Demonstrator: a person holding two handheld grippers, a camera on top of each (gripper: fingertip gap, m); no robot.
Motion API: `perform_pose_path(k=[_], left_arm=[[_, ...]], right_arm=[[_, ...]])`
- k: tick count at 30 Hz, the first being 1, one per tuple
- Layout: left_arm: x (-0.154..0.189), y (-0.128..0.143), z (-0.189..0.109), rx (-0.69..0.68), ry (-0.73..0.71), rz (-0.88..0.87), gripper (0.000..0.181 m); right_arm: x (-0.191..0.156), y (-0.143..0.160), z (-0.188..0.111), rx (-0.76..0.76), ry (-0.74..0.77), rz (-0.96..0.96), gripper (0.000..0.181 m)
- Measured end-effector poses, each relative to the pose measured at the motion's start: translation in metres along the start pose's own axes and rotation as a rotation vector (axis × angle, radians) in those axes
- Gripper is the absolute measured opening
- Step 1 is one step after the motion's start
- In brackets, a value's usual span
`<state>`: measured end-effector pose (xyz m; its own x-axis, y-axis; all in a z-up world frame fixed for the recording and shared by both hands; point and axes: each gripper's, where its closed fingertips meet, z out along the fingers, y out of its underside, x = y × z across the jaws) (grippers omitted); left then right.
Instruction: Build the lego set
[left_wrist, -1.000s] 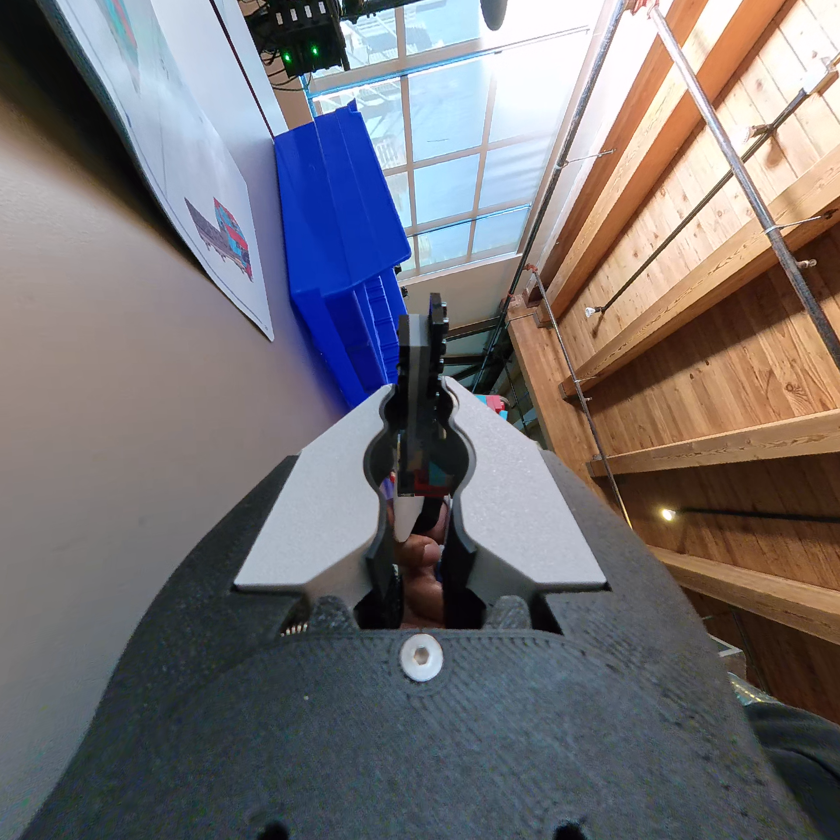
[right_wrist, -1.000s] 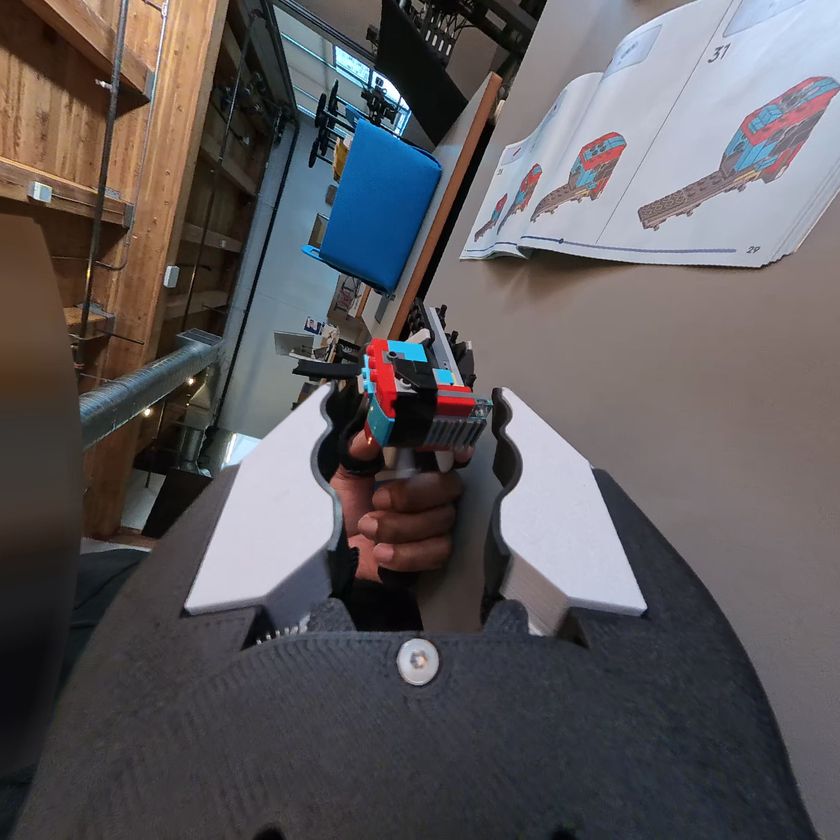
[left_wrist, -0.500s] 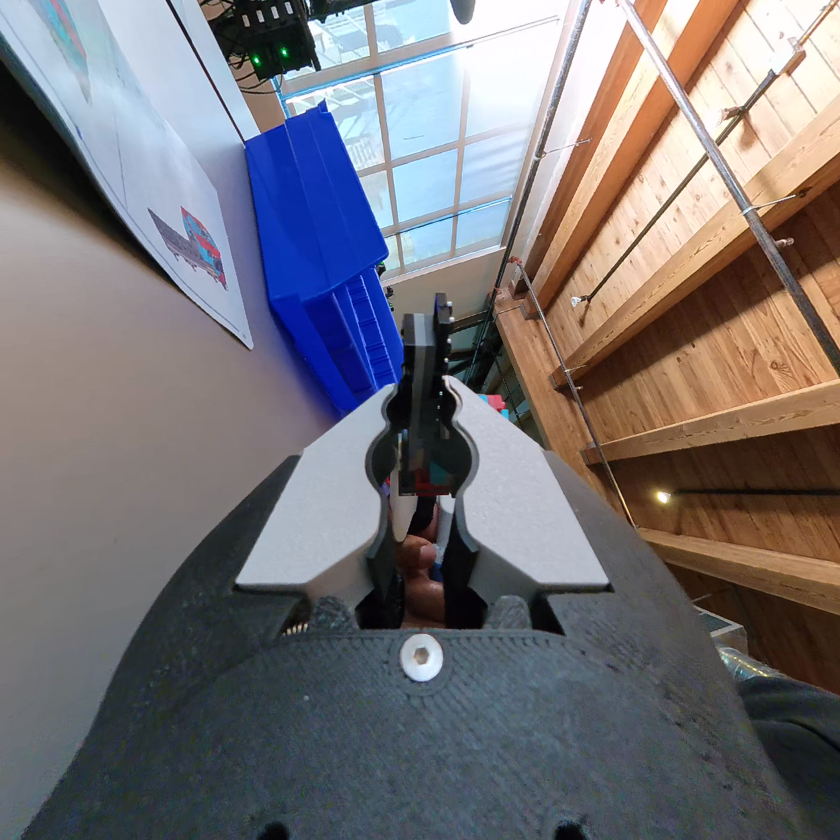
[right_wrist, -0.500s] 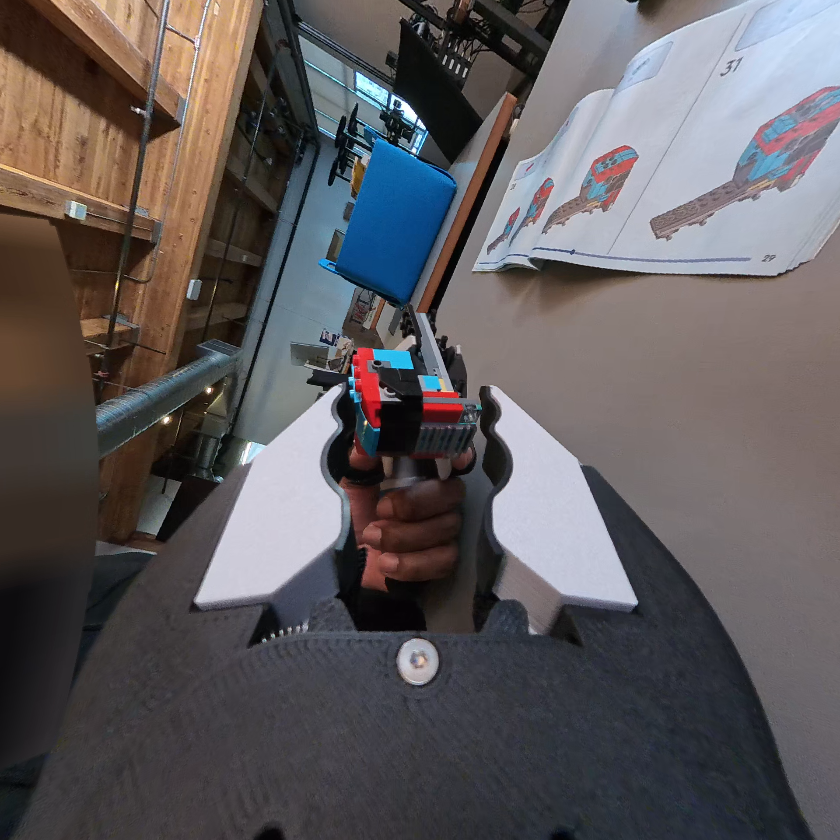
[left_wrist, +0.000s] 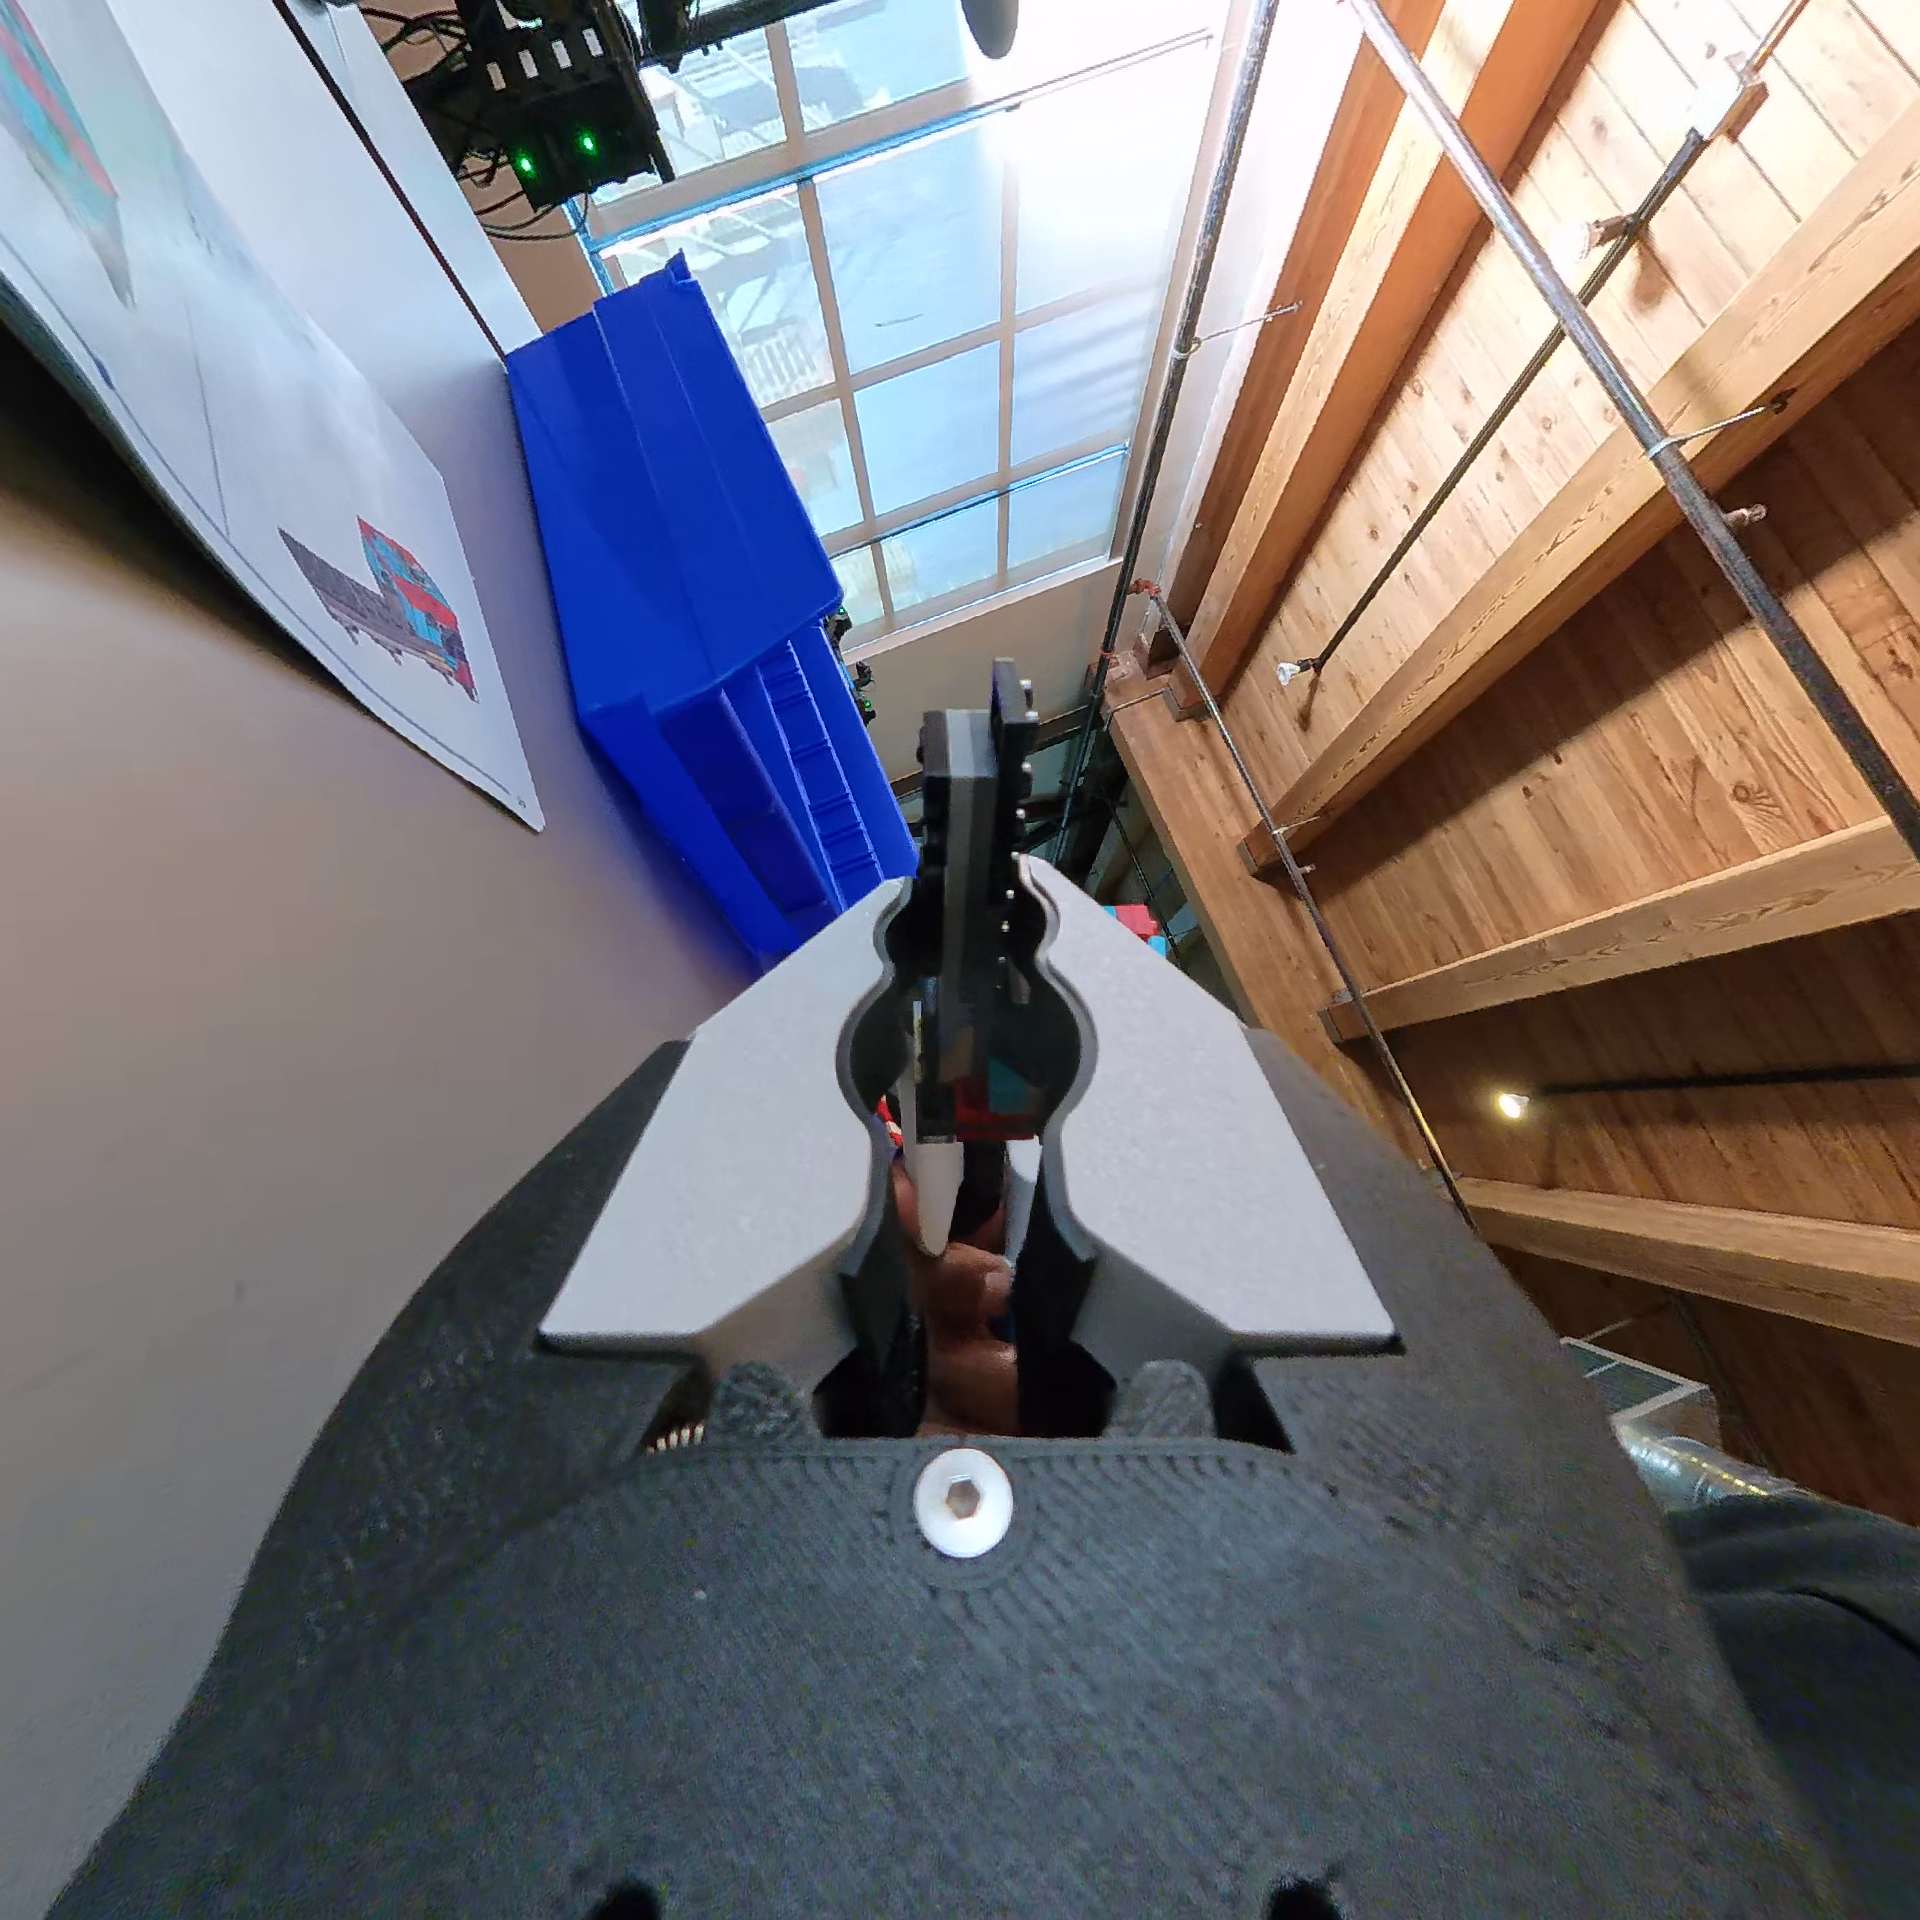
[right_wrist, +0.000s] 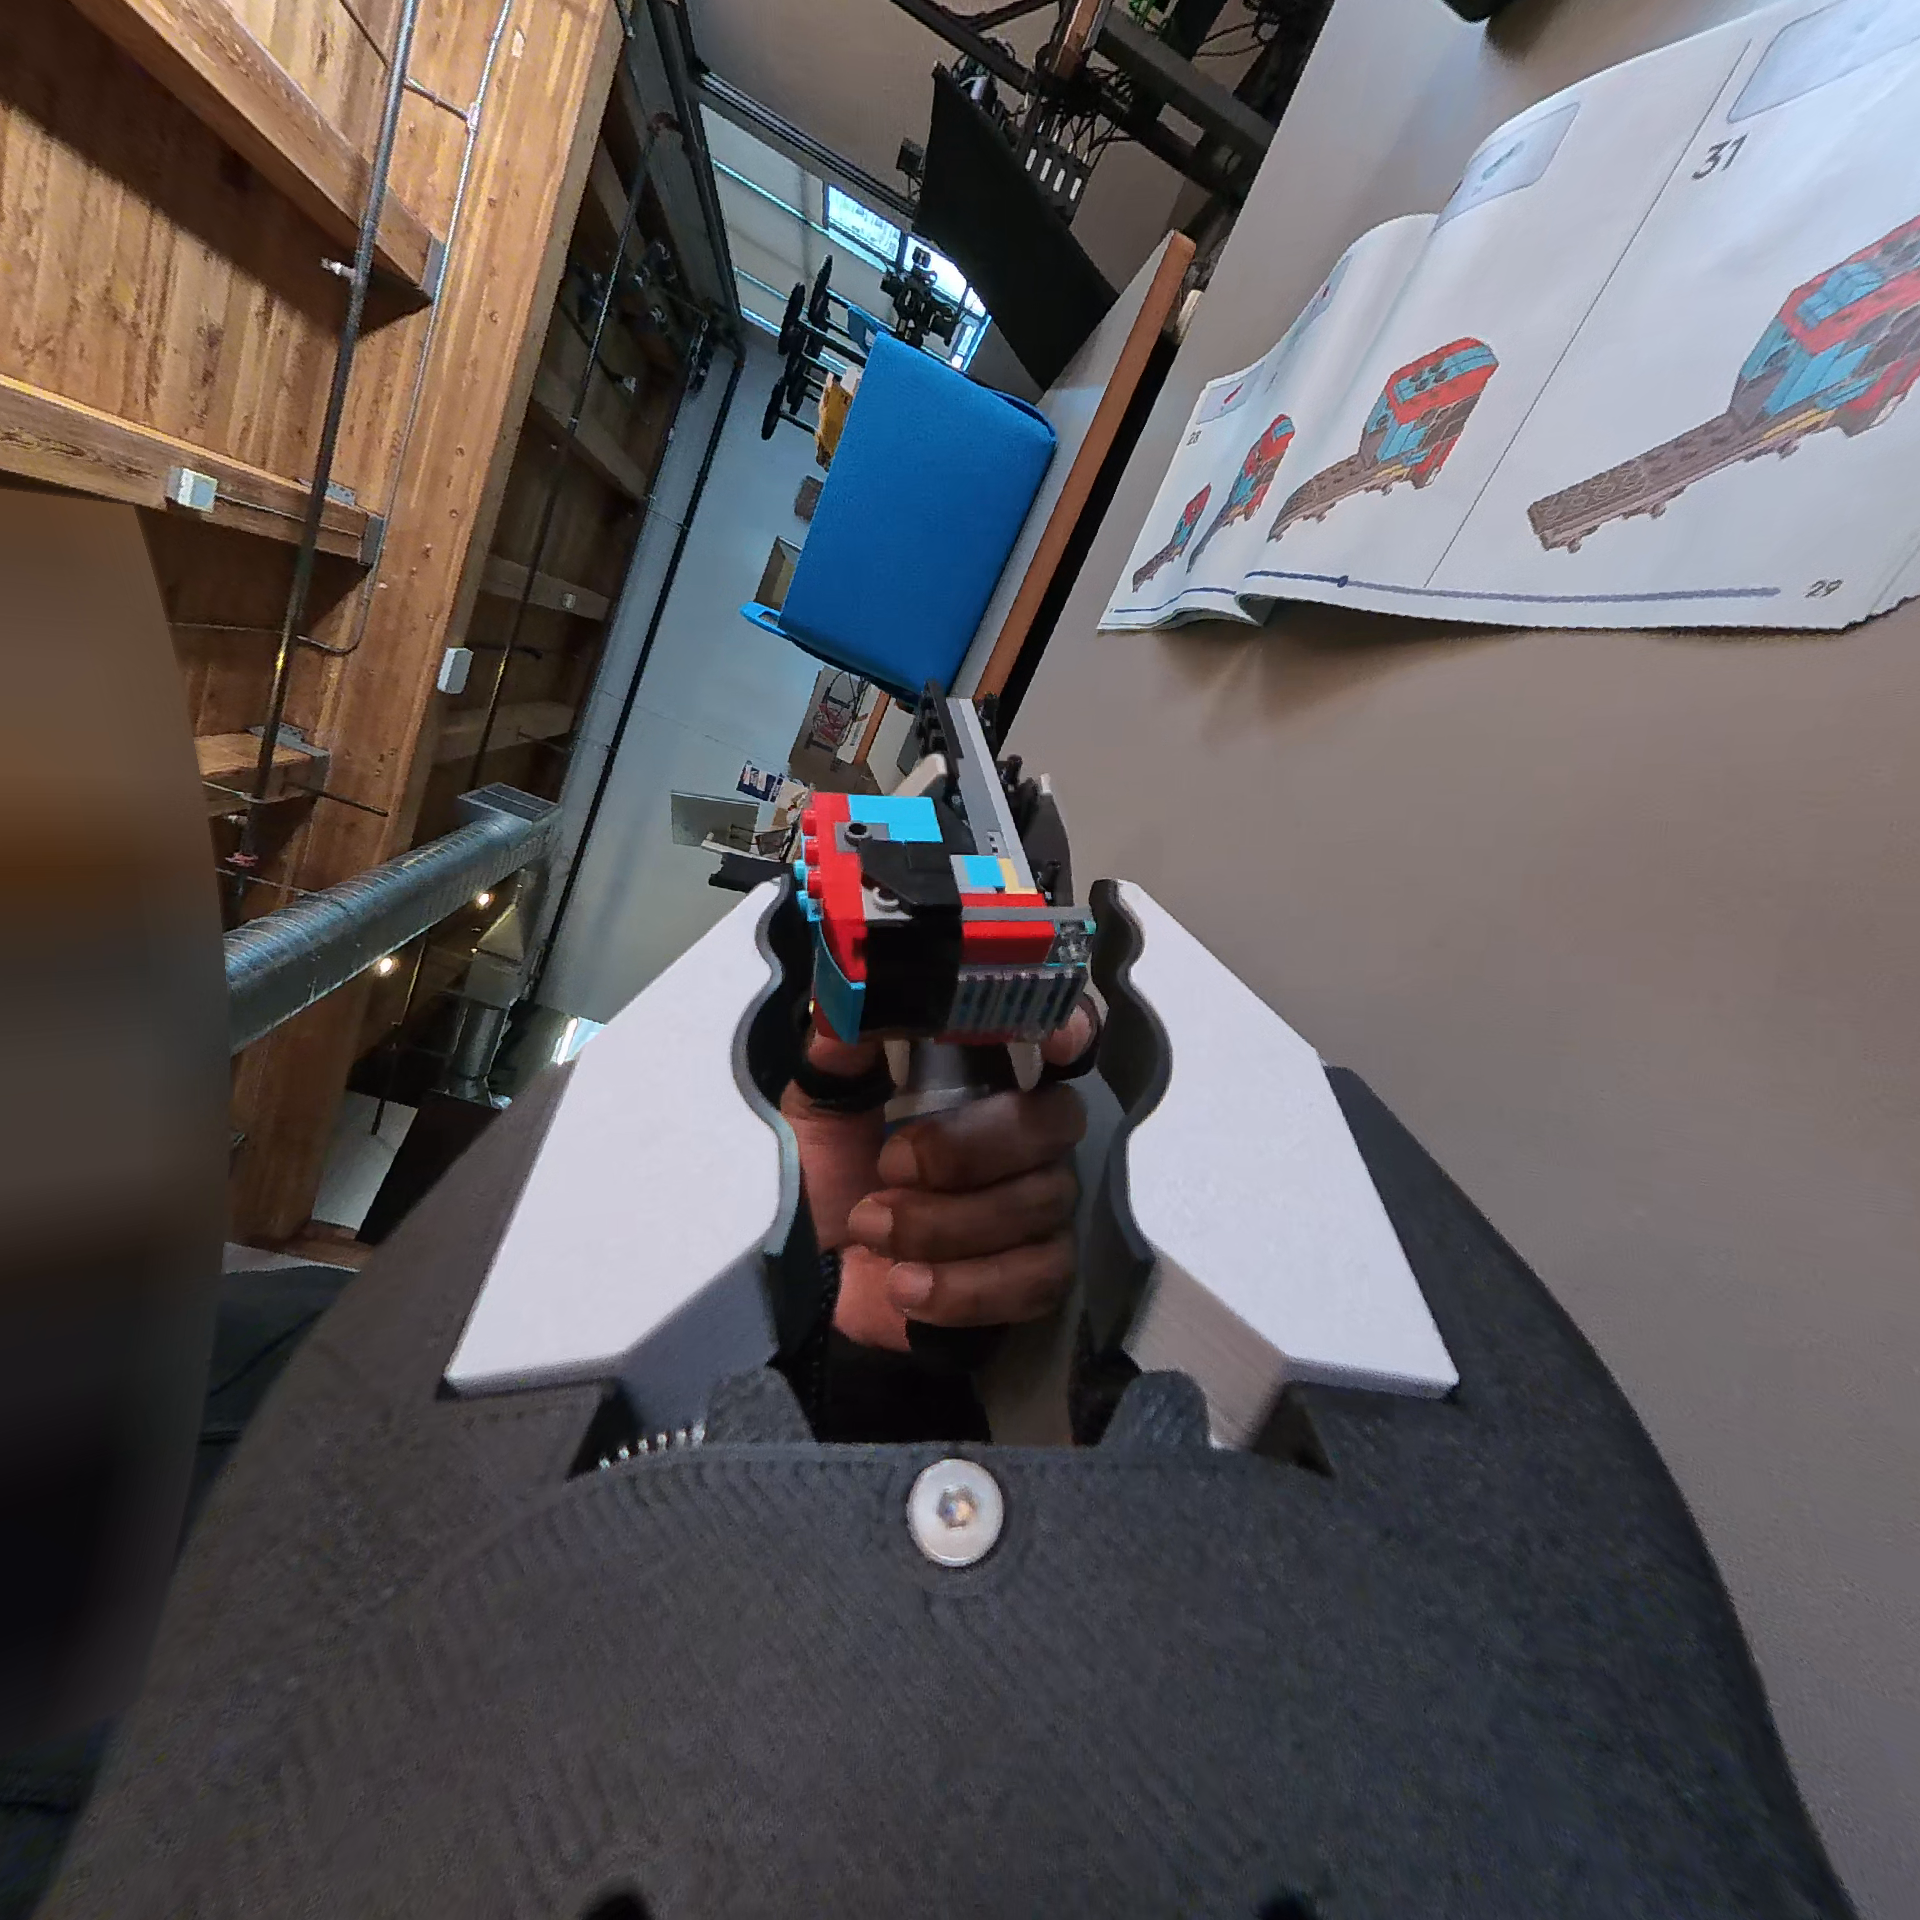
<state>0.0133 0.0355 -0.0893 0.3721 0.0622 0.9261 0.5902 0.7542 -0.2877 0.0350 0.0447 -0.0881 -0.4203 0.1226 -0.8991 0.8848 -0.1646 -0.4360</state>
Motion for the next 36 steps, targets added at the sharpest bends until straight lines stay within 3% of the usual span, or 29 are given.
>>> perform_pose_path(k=[25, 36], left_arm=[[0.010, -0.003, -0.001, 0.017, 0.047, 0.045, 0.016], [0.018, -0.015, -0.004, 0.075, 0.025, 0.163, 0.016]], right_arm=[[-0.008, 0.001, 0.002, -0.008, 0.011, -0.066, 0.054], [-0.011, 0.004, 0.003, -0.005, 0.005, -0.065, 0.070]])
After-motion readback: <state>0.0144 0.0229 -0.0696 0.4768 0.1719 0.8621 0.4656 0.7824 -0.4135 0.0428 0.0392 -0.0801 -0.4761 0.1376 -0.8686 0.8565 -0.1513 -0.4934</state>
